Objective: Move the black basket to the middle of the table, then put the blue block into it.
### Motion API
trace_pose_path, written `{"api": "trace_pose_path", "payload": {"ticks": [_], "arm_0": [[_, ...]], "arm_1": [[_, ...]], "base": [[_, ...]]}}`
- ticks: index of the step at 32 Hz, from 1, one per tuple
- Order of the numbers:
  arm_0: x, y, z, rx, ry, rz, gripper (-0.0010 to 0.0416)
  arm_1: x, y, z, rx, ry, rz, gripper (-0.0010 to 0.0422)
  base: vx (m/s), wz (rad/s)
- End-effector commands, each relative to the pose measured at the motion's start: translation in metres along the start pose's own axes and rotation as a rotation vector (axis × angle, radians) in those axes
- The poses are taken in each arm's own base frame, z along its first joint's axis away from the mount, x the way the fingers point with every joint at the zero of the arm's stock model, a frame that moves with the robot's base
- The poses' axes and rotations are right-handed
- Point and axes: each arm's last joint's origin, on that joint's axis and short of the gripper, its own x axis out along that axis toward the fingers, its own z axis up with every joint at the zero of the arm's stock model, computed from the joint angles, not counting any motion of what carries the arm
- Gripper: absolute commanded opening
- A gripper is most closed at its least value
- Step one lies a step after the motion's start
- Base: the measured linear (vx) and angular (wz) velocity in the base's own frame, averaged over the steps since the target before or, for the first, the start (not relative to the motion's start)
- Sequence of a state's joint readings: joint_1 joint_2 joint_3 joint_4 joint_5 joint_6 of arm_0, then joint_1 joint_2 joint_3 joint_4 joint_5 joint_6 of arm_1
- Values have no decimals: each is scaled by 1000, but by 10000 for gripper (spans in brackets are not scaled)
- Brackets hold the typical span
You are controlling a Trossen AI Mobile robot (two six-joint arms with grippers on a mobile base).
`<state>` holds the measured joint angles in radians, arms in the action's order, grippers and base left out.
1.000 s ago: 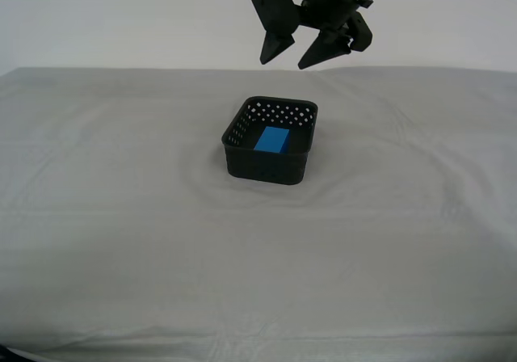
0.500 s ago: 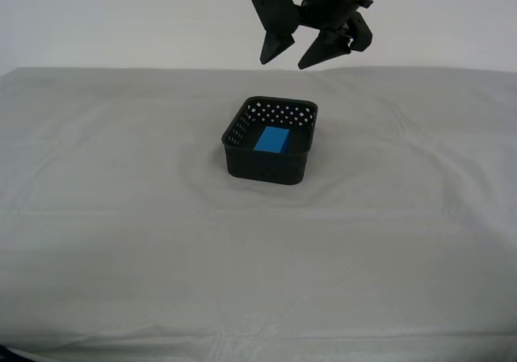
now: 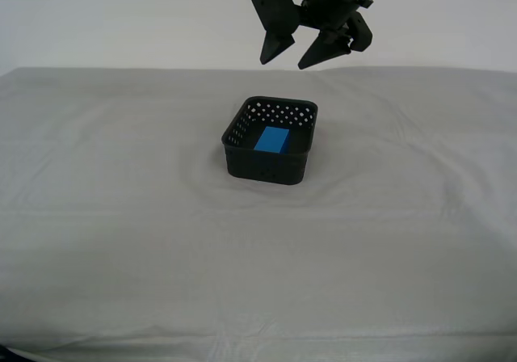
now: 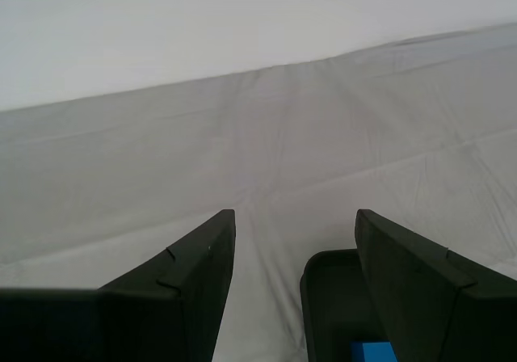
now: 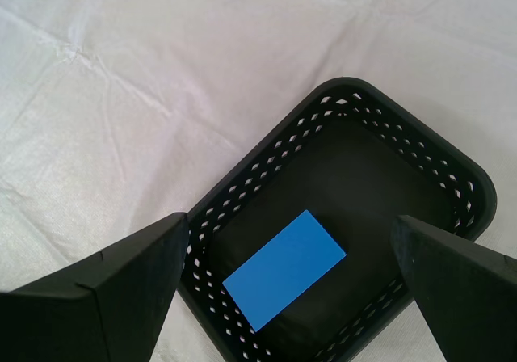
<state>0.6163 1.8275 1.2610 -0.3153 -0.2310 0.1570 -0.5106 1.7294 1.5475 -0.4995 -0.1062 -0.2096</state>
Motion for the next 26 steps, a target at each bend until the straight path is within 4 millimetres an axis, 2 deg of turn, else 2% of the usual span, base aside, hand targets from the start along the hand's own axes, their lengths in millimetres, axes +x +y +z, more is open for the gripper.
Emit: {"api": "trace_pose_path", "payload": {"ticks": [1,26], "arm_0": [[0,0,0,-2,-1,0,352],[0,0,0,-1,-2,-1,353]], "arm_1": [[0,0,0,1,-1,-2,199],[0,0,0,1,-1,-2,199]], "base": [[0,0],[0,0]]}}
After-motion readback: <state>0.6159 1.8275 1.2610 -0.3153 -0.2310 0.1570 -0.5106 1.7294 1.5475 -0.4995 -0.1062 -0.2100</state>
